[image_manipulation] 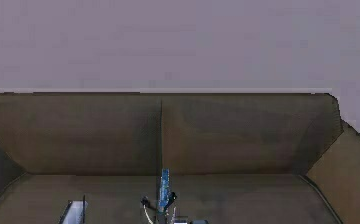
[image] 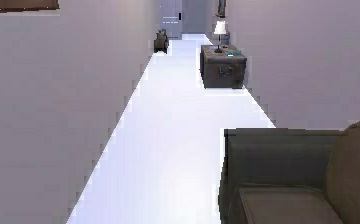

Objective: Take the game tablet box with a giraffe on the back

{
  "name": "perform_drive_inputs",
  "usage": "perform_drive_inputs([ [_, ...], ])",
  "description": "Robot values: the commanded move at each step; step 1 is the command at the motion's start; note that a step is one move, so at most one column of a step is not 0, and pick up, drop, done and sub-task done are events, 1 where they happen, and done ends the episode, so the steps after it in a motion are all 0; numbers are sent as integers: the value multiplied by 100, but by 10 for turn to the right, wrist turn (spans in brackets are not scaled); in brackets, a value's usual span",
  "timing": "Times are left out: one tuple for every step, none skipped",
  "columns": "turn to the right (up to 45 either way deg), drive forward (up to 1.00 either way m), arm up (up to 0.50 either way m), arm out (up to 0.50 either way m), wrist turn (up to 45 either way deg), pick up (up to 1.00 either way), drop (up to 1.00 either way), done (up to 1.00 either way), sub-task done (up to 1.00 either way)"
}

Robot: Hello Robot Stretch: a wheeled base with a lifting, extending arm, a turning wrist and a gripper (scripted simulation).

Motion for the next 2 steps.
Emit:
perform_drive_inputs([
  [0,0,-30,0,0,0,0,0,0],
  [0,0,0,0,0,100,0,0,0],
])
